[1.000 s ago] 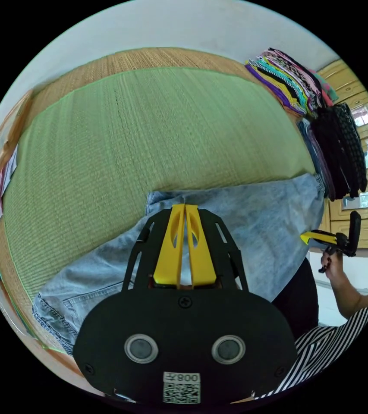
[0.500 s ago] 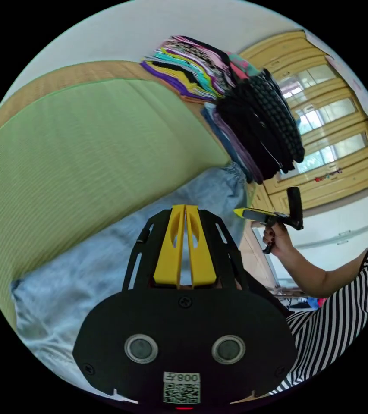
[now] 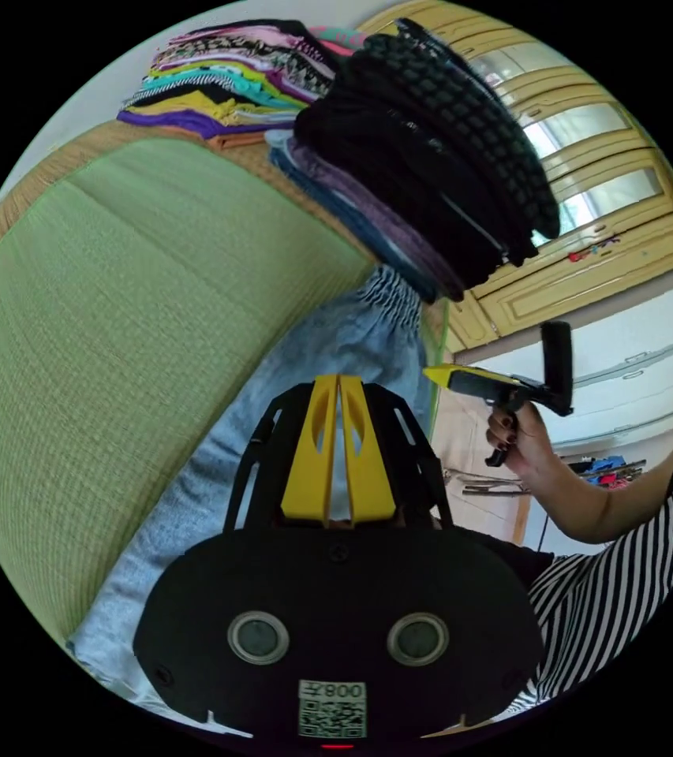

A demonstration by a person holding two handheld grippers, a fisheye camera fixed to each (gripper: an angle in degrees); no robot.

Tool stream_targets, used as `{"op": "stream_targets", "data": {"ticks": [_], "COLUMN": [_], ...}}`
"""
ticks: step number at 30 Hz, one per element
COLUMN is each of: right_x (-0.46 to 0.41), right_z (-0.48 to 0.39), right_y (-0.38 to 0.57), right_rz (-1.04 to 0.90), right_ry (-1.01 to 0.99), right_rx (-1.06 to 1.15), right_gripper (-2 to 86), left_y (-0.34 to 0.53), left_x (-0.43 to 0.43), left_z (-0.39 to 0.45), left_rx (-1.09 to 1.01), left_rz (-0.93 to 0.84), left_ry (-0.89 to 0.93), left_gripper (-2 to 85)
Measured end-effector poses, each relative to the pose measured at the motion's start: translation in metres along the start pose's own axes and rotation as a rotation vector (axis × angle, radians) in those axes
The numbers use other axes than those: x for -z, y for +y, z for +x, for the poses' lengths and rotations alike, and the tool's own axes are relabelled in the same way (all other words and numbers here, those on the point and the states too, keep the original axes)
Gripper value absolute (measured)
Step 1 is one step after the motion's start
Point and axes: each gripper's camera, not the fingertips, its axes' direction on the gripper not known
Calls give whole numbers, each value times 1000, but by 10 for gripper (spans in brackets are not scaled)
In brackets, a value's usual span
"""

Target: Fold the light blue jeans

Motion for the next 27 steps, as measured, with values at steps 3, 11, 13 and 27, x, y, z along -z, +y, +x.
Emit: {"op": "stream_targets", "data": {"ticks": [3, 11, 13, 27], "right_x": [20, 47, 50, 47], "right_z": [37, 108, 119, 159], "right_y": [-14, -32, -36, -60], "right_rz": [41, 75, 78, 31], "right_ry": [-36, -140, -178, -388], "right_rx": [-64, -180, -190, -221], "right_gripper": [78, 95, 92, 65], "left_y": [-33, -140, -156, -234], "left_x": [-14, -102, -120, -224], "left_z": [11, 37, 42, 101], "left_rx": [-44, -137, -143, -228], "left_rz": [18, -176, -209, -318], "left_ry": [47, 32, 38, 57], "left_gripper": [51, 96, 99, 59]}}
